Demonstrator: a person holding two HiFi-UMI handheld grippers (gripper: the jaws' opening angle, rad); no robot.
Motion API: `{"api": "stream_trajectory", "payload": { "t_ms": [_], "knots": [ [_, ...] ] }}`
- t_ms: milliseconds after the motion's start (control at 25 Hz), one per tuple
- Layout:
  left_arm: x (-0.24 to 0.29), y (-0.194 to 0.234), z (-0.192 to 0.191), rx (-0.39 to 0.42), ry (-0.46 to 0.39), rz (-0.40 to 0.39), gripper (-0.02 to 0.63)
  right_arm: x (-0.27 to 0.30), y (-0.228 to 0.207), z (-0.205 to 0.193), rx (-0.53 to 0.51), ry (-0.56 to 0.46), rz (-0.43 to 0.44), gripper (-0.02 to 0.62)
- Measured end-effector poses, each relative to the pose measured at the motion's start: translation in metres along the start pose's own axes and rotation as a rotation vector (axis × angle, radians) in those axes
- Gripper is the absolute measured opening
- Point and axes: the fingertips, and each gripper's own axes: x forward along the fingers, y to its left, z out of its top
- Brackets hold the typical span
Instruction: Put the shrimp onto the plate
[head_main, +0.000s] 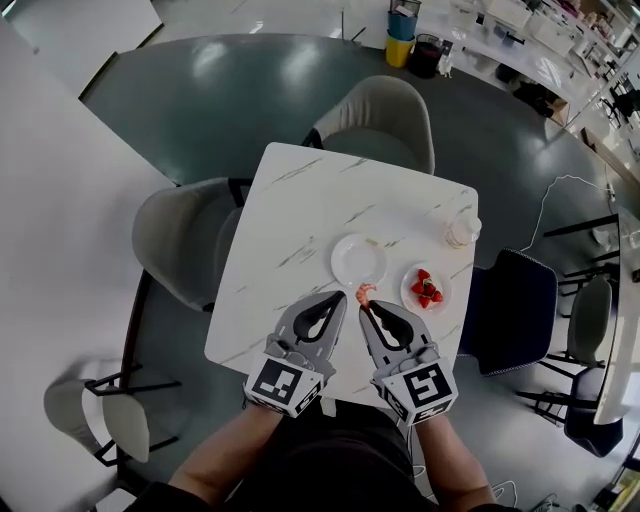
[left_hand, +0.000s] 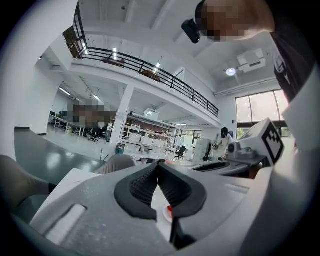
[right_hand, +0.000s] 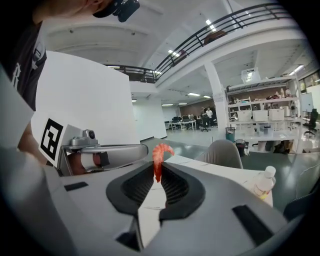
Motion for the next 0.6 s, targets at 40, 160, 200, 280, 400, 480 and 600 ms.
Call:
{"api": "stream_trajectory", "payload": {
  "t_ms": [40,160,200,280,400,480,600],
  "knots": [
    [0.005,0.006,-0.006,-0.005,0.002,0.002,0.009,0.009,-0.004,-0.005,-0.002,0.011,-0.004,0.048],
    [0.019,0.024,-0.029,-0.020,0.023,0.007,0.009,0.032,-0.019,-0.025,0.015,0.033,-0.032,0.049],
    [0.023,0.029,-0.038,-0.024,0.033,0.012,0.009,0.039,-0.024,-0.032,0.026,0.040,-0.045,0.048],
    [0.033,0.041,-0.052,-0.037,0.049,0.022,0.009,0.053,-0.034,-0.049,0.047,0.061,-0.071,0.048],
    [0.046,0.055,-0.070,-0.046,0.069,0.025,0.009,0.074,-0.050,-0.076,0.052,0.114,-0.106,0.048],
    [0.055,0.065,-0.081,-0.045,0.082,0.029,0.009,0.087,-0.061,-0.092,0.039,0.153,-0.124,0.048],
    [0.065,0.080,-0.098,-0.056,0.099,0.035,0.009,0.106,-0.074,-0.115,0.029,0.211,-0.135,0.048]
  ]
}}
